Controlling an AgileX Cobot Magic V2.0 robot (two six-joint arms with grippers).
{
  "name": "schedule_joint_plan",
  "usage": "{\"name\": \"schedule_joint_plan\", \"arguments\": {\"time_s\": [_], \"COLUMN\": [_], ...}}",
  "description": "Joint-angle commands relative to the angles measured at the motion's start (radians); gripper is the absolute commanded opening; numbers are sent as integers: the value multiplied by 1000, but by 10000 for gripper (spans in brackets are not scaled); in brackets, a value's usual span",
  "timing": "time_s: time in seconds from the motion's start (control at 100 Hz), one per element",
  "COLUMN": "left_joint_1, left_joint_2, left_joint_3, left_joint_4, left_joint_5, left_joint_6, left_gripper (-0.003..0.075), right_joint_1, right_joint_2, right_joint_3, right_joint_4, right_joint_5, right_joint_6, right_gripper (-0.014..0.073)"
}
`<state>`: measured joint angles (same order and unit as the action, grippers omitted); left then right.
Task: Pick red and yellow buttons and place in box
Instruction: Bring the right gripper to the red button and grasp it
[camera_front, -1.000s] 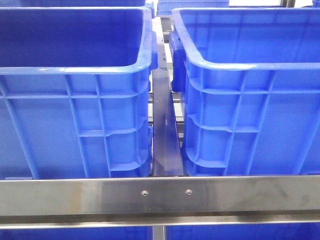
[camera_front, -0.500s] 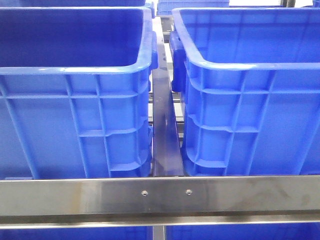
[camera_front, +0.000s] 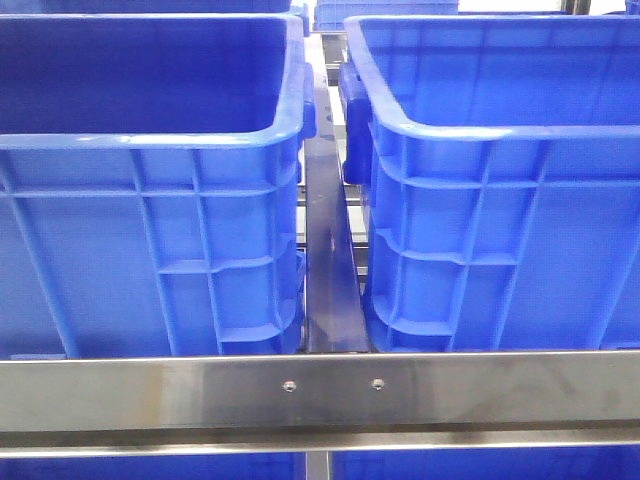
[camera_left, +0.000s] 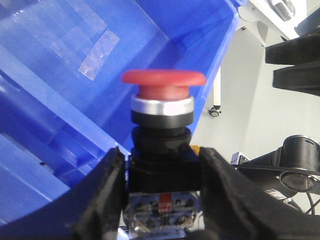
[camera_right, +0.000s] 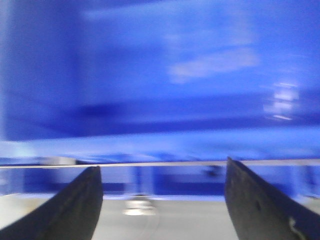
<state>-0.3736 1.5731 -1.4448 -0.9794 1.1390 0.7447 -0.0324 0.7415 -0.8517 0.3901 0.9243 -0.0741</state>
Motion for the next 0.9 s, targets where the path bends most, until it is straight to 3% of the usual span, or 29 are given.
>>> {"name": "schedule_joint_plan", "arguments": {"time_s": [0.0, 0.25, 0.39, 0.6, 0.89], "left_joint_1": [-8, -8, -8, -8, -8], "left_joint_2": [-38, -38, -38, -38, -38], "left_joint_3": [-29, -29, -29, -29, -29], "left_joint_4": [-79, -79, -79, -79, -79], "left_joint_5": [-9, -9, -9, -9, -11], "left_joint_6": [3, 3, 3, 3, 3], "left_gripper": [115, 115, 115, 115, 115], "right_joint_1": [-2, -2, 9, 110, 237], "right_joint_2": [59, 241, 362, 500, 646], "right_joint_3": [-61, -70, -77, -78, -208], "right_joint_4": [246, 894, 1138, 1338, 1351], "right_joint_5": [-55, -83, -26, -21, -22], "right_joint_6": [-116, -482, -641, -801, -827], "right_gripper": [536, 536, 536, 536, 536]}}
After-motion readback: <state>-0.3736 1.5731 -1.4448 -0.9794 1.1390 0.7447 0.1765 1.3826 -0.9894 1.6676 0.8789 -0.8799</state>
